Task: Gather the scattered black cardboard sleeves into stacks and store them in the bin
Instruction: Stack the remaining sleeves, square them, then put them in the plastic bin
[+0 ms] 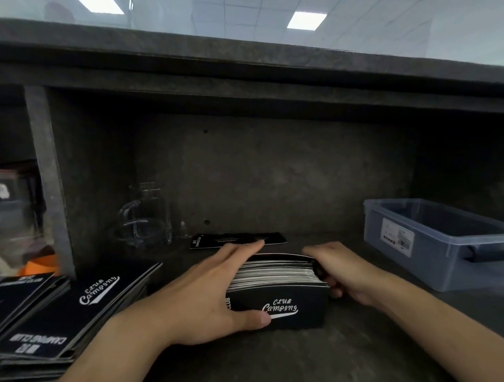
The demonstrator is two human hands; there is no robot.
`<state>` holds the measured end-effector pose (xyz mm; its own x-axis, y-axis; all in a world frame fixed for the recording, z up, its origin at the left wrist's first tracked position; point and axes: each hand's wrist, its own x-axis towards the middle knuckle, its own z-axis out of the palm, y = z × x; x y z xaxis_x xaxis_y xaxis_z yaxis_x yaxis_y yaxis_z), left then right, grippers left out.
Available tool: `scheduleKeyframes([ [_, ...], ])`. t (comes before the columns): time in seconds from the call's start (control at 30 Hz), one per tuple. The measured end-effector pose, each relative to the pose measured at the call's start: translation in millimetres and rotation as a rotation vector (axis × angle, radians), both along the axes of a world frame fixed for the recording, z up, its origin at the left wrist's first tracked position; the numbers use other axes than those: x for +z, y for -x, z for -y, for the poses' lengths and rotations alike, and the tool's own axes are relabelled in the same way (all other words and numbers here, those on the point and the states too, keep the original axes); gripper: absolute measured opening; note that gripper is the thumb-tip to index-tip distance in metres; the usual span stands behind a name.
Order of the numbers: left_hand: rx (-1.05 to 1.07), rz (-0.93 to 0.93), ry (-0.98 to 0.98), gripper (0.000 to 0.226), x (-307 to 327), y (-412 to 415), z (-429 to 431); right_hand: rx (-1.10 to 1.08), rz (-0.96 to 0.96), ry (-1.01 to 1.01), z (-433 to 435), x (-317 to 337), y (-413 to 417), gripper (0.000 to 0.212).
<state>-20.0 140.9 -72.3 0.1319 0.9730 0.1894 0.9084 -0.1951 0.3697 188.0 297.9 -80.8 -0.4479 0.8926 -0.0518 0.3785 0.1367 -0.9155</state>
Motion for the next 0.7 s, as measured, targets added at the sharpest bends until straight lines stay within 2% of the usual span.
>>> scheduleKeyframes([
  [0.13, 0.017, -0.015, -0.014, 0.092, -0.5, 0.1, -2.3, -0.049, 0.119, -0.233, 5.4, 3.3, 1.0, 0.071],
  [0.23, 0.068, -0.118, -0.042, 0.084, -0.5, -0.4, -2.9, 0.047, 0.145, -0.252, 6.2, 0.3, 0.4, 0.095],
  [0.37, 0.063, -0.067, -0.015, 0.072, 4.3, -1.9, -0.2, 0.182, 0.146, -0.285, 1.1, -1.1, 1.3, 0.076],
  [0.47, 0.057, -0.021, 0.003, 0.065, 6.3, -2.2, -0.6, 0.079, 0.053, -0.292, -16.8, -6.7, -2.8, 0.056],
  [0.57, 0.067, 0.001, -0.008, 0.064, 4.5, -3.1, -1.8, 0.034, 0.238, -0.626, -54.0, -14.6, 1.5, 0.011],
  [0.6, 0.066, 0.002, -0.007, 0.064, 3.4, -3.1, -2.5, 0.088, 0.344, -0.714, -66.0, -13.8, 6.2, 0.010],
  [0.7, 0.057, 0.007, -0.025, 0.066, 0.1, -1.2, -5.4, 0.268, 0.601, -0.810, -91.7, -5.3, 31.2, 0.049],
])
